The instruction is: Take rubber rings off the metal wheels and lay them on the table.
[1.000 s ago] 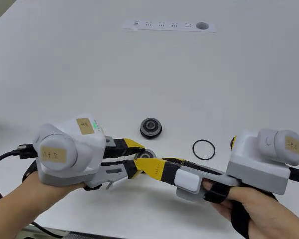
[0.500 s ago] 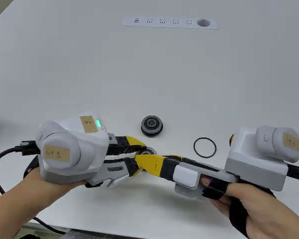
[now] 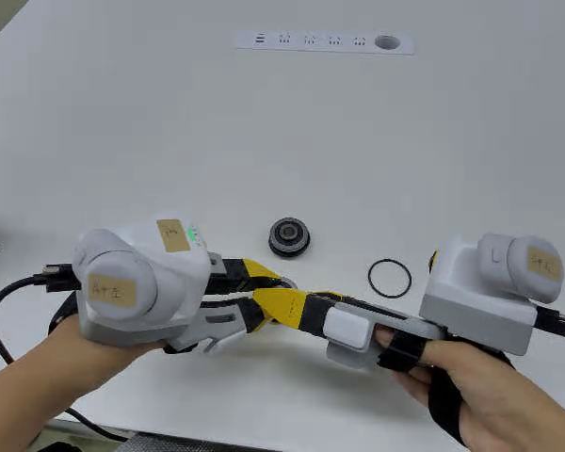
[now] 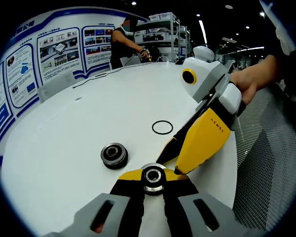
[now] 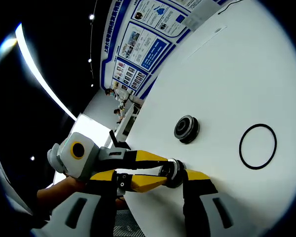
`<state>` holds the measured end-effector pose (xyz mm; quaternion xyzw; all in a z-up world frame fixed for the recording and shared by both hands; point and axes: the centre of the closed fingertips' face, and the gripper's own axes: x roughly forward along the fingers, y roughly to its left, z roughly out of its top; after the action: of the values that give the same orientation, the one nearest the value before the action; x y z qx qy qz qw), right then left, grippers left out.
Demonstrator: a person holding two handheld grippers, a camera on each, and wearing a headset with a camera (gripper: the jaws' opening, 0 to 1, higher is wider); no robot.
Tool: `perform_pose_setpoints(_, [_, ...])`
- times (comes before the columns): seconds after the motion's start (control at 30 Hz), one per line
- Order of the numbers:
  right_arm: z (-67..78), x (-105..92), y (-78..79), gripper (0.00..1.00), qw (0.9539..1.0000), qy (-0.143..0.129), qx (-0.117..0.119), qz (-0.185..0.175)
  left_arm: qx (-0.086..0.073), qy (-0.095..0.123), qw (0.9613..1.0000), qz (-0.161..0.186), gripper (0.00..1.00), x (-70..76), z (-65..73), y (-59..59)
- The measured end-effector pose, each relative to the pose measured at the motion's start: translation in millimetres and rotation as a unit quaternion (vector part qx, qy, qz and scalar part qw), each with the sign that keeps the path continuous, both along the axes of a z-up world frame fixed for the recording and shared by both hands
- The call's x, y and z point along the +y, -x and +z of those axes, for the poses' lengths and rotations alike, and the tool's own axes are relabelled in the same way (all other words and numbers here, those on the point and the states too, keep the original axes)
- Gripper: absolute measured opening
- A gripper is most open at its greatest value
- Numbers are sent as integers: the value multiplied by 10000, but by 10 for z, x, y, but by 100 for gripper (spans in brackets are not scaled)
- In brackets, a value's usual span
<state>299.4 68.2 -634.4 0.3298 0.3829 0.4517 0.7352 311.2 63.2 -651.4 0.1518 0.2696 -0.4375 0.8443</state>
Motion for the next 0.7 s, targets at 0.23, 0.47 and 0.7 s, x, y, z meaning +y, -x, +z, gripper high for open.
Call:
perform_pose_setpoints(0.23, [-6,7,-7,55,10000,3,29,-13,22,-97,9999,-29,13,6,-10,3])
perform_pose_setpoints(0.47, [-42,14,5,55,9999,69,74,18,12,-114,9999,-46,13,9,-12,4])
perform_pose_setpoints(0.7, [-37,5,15,56,10000,69,72,6,-27,-127,9999,-58,13,9,-13,6])
